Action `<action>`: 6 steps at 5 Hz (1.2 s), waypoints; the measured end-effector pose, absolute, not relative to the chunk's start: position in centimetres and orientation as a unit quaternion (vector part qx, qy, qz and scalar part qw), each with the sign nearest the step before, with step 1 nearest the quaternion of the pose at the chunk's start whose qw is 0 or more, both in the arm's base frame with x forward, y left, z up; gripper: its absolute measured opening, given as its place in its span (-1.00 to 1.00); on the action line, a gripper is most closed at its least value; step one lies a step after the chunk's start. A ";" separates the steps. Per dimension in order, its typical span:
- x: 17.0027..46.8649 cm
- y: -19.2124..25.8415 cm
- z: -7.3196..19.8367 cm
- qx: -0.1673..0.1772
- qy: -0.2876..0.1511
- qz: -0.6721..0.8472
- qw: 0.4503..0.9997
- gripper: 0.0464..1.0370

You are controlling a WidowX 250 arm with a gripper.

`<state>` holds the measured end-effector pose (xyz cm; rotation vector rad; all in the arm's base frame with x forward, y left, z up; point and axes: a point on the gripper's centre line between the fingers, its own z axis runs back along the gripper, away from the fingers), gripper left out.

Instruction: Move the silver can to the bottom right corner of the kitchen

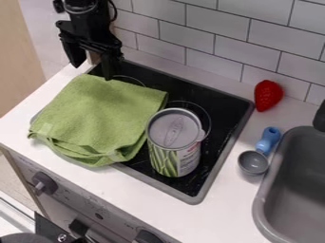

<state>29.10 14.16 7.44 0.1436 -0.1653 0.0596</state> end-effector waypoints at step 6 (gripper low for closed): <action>27.9 6.8 6.7 0.024 -0.044 0.280 0.959 0.92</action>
